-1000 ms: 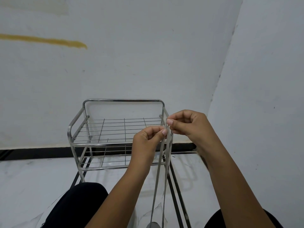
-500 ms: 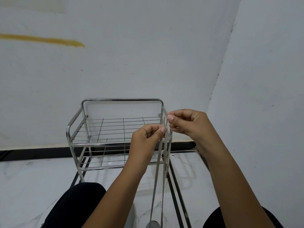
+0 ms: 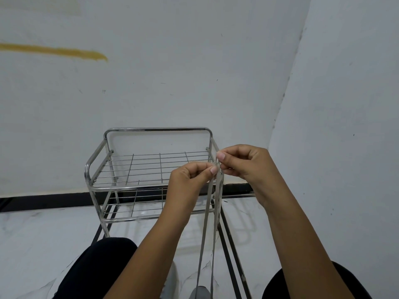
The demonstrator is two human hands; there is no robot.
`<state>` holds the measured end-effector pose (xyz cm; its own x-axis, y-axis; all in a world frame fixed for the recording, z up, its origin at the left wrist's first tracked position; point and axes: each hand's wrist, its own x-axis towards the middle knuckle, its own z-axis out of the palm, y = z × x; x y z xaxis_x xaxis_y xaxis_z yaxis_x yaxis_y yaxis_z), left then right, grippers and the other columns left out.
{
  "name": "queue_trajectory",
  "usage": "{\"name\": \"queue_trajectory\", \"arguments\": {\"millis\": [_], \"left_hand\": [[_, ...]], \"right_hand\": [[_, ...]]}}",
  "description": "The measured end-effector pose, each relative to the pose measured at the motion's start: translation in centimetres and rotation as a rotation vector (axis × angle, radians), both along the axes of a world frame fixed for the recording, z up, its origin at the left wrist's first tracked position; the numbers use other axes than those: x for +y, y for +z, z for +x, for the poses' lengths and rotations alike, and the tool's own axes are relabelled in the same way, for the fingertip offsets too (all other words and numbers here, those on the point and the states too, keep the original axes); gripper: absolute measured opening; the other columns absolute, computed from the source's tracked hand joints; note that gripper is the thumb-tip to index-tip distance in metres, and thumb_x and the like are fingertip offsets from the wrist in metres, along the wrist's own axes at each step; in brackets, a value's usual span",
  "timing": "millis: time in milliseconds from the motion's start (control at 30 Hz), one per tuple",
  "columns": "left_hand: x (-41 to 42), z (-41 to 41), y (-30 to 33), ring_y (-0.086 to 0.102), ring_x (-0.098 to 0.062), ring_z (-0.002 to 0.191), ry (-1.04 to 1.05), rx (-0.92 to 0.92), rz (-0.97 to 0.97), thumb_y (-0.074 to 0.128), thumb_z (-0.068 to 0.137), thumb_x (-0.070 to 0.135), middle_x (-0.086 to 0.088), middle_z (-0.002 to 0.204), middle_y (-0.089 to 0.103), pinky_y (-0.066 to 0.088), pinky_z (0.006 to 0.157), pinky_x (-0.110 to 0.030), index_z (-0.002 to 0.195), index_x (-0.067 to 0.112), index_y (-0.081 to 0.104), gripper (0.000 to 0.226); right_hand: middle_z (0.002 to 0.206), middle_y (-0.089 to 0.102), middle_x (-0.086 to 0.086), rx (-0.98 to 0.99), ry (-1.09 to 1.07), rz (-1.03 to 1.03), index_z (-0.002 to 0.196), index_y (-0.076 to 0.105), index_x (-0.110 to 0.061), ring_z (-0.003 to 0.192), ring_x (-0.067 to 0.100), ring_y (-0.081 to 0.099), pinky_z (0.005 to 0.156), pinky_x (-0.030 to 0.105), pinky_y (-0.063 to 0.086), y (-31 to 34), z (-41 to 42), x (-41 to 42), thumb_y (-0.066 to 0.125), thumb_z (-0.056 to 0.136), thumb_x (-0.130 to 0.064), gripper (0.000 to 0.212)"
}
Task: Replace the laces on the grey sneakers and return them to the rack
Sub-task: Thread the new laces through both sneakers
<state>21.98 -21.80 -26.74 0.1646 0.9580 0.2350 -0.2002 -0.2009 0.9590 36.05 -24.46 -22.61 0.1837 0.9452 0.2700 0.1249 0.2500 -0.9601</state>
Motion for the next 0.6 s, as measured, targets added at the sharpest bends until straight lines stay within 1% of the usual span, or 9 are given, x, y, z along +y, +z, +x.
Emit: {"name": "queue_trajectory", "arguments": {"millis": [200, 333, 433, 500, 600], "left_hand": [[0.12, 0.01, -0.07, 0.07, -0.006, 0.075, -0.002, 0.006, -0.004, 0.07, 0.084, 0.012, -0.002, 0.082, 0.075, 0.051, 0.065, -0.012, 0.09, 0.011, 0.073, 0.007], [0.21, 0.04, -0.19, 0.069, -0.007, 0.075, -0.01, 0.033, 0.013, 0.069, 0.086, 0.013, -0.004, 0.083, 0.075, 0.056, 0.068, -0.019, 0.094, 0.007, 0.072, 0.01], [0.21, 0.09, -0.22, 0.068, -0.007, 0.075, -0.014, 0.055, 0.033, 0.068, 0.086, 0.014, -0.005, 0.084, 0.075, 0.055, 0.069, -0.017, 0.093, 0.008, 0.072, 0.01], [0.18, 0.13, -0.22, 0.067, -0.008, 0.076, -0.016, 0.066, 0.045, 0.068, 0.087, 0.014, -0.007, 0.085, 0.074, 0.055, 0.069, -0.018, 0.092, 0.009, 0.072, 0.008], [0.09, 0.09, -0.2, 0.067, -0.009, 0.078, -0.024, 0.066, 0.06, 0.068, 0.086, 0.012, -0.01, 0.088, 0.074, 0.054, 0.07, -0.016, 0.09, 0.01, 0.073, 0.007]], "right_hand": [[0.072, 0.071, 0.006, 0.01, -0.004, 0.002, 0.09, 0.074, -0.006, 0.071, 0.014, 0.067, 0.076, 0.029, 0.06, 0.04, -0.08, 0.08, 0.073, 0.083, -0.012, 0.009], [0.073, 0.071, 0.006, 0.015, -0.001, 0.002, 0.092, 0.074, -0.006, 0.071, 0.013, 0.067, 0.077, 0.03, 0.06, 0.01, -0.07, 0.13, 0.072, 0.083, -0.012, 0.011], [0.076, 0.072, 0.005, -0.018, 0.01, -0.014, 0.094, 0.075, -0.008, 0.074, 0.012, 0.068, 0.078, 0.031, 0.06, 0.04, 0.13, 0.06, 0.073, 0.083, -0.016, 0.014], [0.076, 0.072, 0.0, -0.054, 0.019, -0.017, 0.091, 0.075, -0.009, 0.075, 0.008, 0.066, 0.075, 0.026, 0.059, 0.01, 0.19, 0.02, 0.073, 0.083, -0.018, 0.012], [0.073, 0.07, -0.007, -0.1, -0.006, 0.0, 0.086, 0.075, -0.013, 0.072, 0.001, 0.062, 0.066, 0.015, 0.053, 0.06, 0.15, 0.06, 0.073, 0.083, -0.019, 0.008]]}}
